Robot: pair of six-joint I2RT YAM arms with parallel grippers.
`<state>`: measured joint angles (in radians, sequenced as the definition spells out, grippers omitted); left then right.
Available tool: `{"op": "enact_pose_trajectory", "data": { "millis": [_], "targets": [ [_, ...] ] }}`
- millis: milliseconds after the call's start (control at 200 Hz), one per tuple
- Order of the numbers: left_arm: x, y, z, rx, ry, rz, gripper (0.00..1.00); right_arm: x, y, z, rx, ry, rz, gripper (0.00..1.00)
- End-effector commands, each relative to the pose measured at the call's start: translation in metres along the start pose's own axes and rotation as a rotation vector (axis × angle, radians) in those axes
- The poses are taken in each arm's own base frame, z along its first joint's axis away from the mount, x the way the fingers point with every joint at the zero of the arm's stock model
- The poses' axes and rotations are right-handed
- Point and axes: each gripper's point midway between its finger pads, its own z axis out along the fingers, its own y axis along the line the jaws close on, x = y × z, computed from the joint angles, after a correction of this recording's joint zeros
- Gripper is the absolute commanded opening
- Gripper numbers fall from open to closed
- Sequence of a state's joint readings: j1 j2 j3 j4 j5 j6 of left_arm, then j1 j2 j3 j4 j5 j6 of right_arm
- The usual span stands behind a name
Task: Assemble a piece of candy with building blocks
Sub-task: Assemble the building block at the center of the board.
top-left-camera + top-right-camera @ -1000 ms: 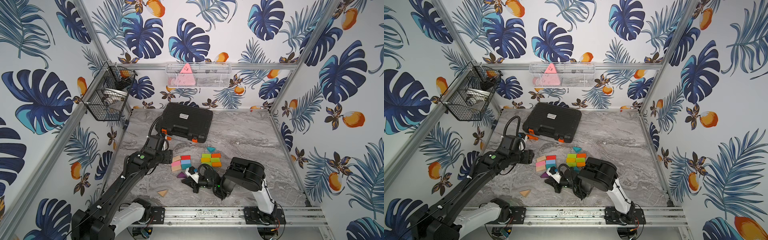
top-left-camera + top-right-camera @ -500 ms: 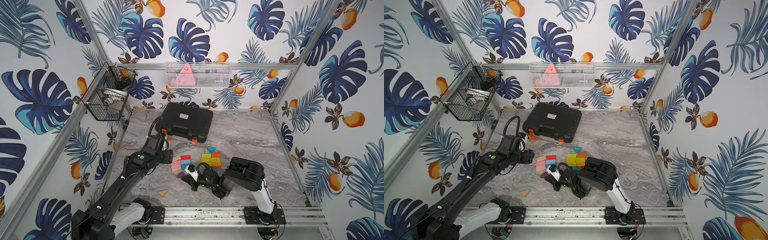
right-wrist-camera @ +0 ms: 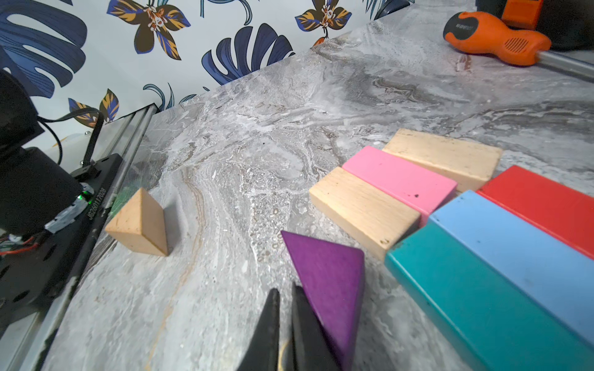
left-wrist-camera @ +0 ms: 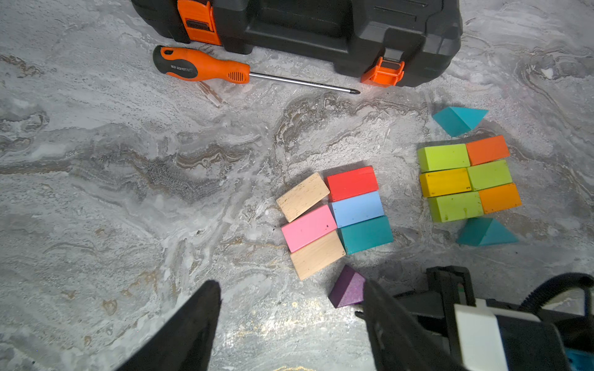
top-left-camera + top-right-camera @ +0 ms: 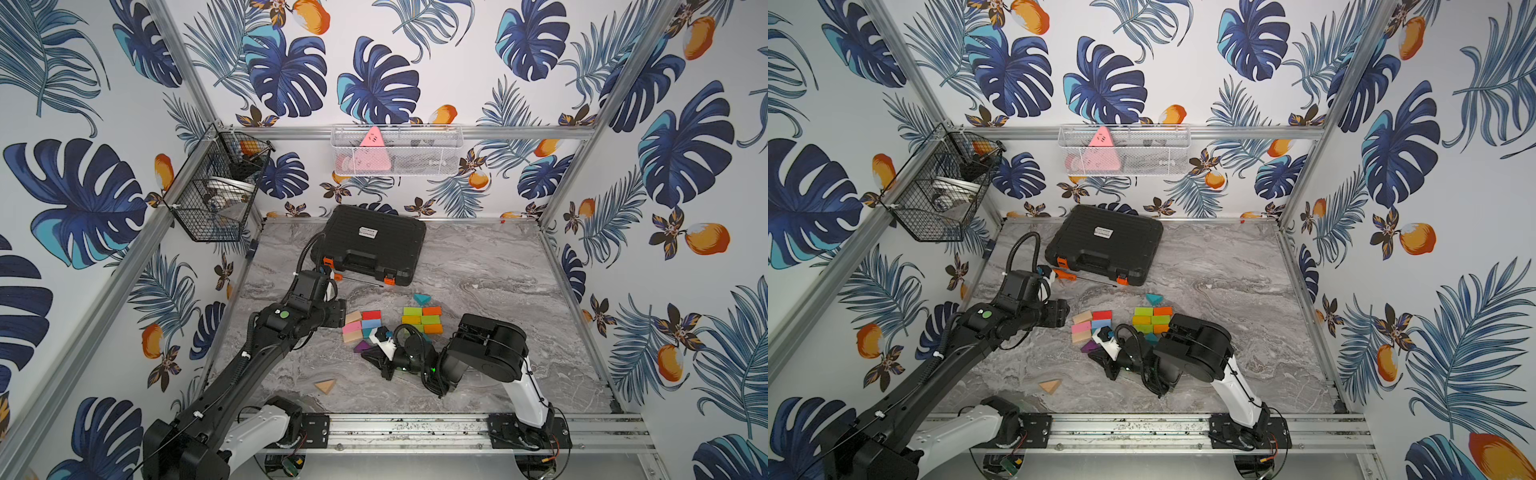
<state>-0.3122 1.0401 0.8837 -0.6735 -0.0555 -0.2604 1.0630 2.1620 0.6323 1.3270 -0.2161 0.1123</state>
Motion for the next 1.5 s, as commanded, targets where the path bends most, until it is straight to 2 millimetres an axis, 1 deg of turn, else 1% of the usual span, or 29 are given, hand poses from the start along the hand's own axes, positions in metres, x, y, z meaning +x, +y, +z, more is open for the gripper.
{"op": "enact_pose_trajectory", "data": {
  "millis": [0,365,655,826,951,1036,1101,1196,1221,1231,1286,1301,1346,1396,1496],
  "targets": [
    [-0.002,-0.001,0.0,0.009,-0.007,0.013,0.75,0.039,-0.01,-0.003,0.045,0.144,0.041,0.13],
    [-0.002,0.0,0.0,0.005,-0.006,0.01,0.75,0.037,-0.013,-0.005,0.069,0.155,0.004,0.12],
    [-0.002,0.0,0.002,0.007,-0.003,0.008,0.75,0.038,-0.014,-0.004,0.077,0.15,0.026,0.13],
    [-0.001,0.0,0.003,0.005,0.002,0.006,0.75,0.035,-0.009,-0.004,0.05,0.139,0.023,0.15],
    [-0.001,0.003,0.005,0.0,0.01,-0.004,0.75,0.028,0.0,-0.006,0.003,0.122,0.007,0.17],
    [-0.001,0.006,0.008,-0.003,0.018,-0.024,0.74,0.02,0.009,-0.009,-0.045,0.1,-0.003,0.18],
    [-0.001,0.012,0.011,-0.009,0.03,-0.052,0.71,0.012,0.019,-0.012,-0.086,0.078,-0.017,0.18],
    [0.0,0.02,0.019,-0.004,0.056,-0.114,0.67,-0.007,0.034,-0.018,-0.127,0.034,-0.051,0.18],
    [0.001,0.021,0.021,0.003,0.063,-0.133,0.67,-0.007,0.036,-0.02,-0.13,0.037,-0.057,0.18],
    [0.002,0.021,0.021,0.005,0.066,-0.14,0.66,-0.016,0.038,-0.021,-0.132,0.021,-0.064,0.18],
    [0.002,0.023,0.026,0.008,0.077,-0.18,0.65,-0.029,0.043,-0.027,-0.133,0.011,-0.072,0.18],
    [0.002,0.024,0.027,0.009,0.078,-0.192,0.65,-0.03,0.043,-0.028,-0.131,0.014,-0.074,0.18],
    [0.001,0.025,0.031,0.011,0.083,-0.227,0.64,-0.042,0.045,-0.033,-0.12,0.013,-0.083,0.19],
    [-0.001,0.029,0.034,-0.006,0.075,-0.267,0.63,-0.051,0.043,-0.037,-0.093,0.031,-0.094,0.19],
    [-0.015,0.029,0.043,-0.005,0.037,-0.338,0.6,-0.072,0.042,-0.048,-0.055,0.037,-0.14,0.19]
  ]
}}
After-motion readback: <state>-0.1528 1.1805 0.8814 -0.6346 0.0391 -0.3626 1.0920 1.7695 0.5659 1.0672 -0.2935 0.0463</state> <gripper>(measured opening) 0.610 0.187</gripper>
